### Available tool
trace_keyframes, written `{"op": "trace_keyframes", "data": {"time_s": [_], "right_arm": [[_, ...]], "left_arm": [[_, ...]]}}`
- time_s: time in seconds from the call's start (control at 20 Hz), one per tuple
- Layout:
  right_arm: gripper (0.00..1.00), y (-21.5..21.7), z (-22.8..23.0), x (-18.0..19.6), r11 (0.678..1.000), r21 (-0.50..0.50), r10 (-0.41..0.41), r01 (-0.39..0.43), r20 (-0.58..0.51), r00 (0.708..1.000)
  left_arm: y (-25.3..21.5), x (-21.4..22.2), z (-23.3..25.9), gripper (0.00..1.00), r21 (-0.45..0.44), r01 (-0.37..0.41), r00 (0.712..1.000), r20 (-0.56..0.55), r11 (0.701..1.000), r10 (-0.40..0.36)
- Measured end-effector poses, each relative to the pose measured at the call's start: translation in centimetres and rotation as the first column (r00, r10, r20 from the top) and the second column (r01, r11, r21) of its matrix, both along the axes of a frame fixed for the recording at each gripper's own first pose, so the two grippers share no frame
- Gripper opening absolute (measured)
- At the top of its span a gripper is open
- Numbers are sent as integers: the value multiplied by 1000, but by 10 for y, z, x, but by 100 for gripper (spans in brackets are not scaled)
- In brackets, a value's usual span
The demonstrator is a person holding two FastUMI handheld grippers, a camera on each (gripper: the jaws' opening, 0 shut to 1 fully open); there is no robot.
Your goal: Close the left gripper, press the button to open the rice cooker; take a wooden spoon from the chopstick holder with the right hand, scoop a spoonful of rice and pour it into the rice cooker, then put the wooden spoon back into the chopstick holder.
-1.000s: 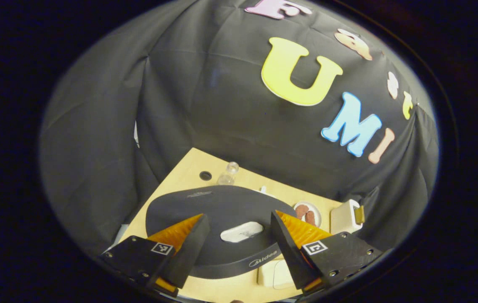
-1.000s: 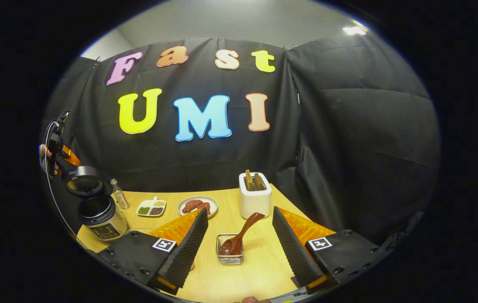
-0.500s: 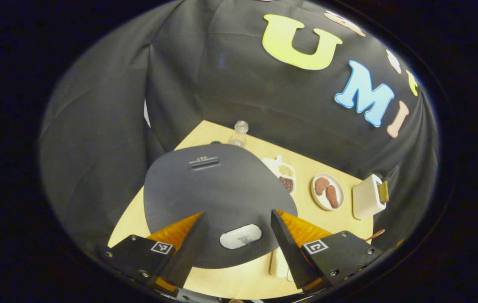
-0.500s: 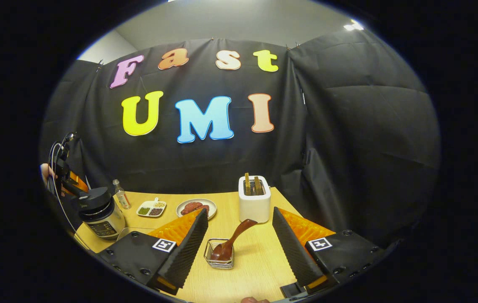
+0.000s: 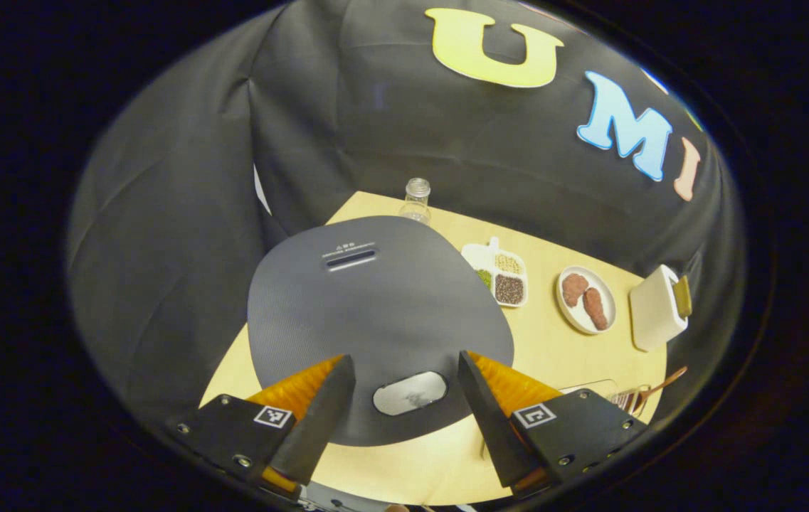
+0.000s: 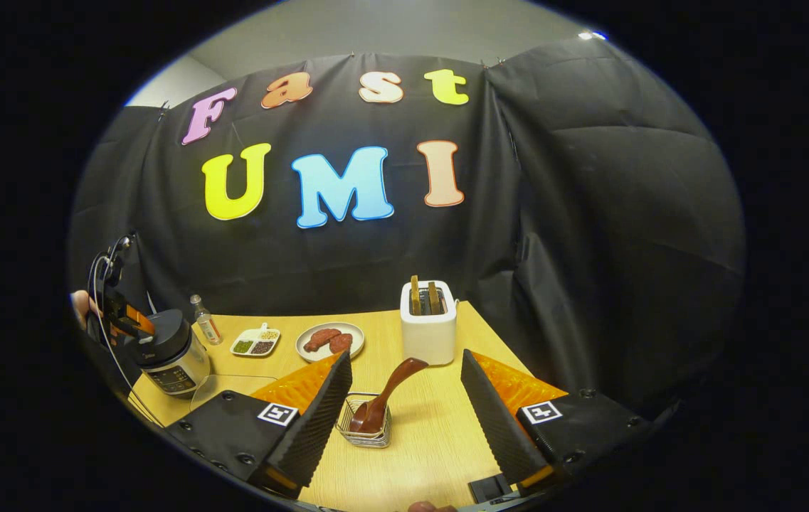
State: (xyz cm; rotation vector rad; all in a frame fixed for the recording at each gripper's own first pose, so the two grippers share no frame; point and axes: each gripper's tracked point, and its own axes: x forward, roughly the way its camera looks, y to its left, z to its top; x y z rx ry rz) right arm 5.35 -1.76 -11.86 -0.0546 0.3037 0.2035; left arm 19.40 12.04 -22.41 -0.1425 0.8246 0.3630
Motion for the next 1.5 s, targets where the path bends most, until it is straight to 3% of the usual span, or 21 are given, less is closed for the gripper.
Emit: {"op": "trace_keyframes", "data": {"time_s": [0.1, 0.55, 0.65, 0.8, 1.05, 1.2, 1.3, 1.35, 1.5], "right_arm": [[98, -7, -5, -1, 1000, -5, -1, 1, -11, 1000], [98, -40, -10, -3, 998, 31, -50, 51, -35, 998], [98, -44, -2, 2, 998, 38, -48, 48, -14, 999], [98, -45, 7, 12, 999, 48, -14, 14, 1, 1000], [98, -34, 34, 34, 991, 51, 123, -124, 12, 992], [98, -19, 68, 39, 979, 35, 199, -202, 58, 978], [98, -10, 95, 41, 974, 3, 226, -228, 117, 967], [98, -8, 109, 42, 975, -16, 223, -223, 153, 963], [98, 0, 127, 32, 981, -43, 193, -188, 212, 958]], "left_arm": [[-1, -1, -2, 97, 45, 18, 1000, -4, 999, -18], [-4, -7, -3, 96, 56, -30, 999, -25, 998, 32], [-24, -16, 15, 94, 51, -50, 998, 52, 997, 47], [-55, -36, 62, 94, 154, -12, 979, 201, 988, -20], [-129, -84, 174, 93, 308, 4, 890, 433, 951, -144], [-175, -119, 222, 93, 311, 20, 840, 510, 950, -184], [-196, -139, 254, 94, 283, 21, 784, 591, 959, -191], [-204, -149, 271, 94, 266, 21, 743, 641, 964, -193], [-204, -181, 292, 92, 311, 19, 663, 707, 950, -245]]}}
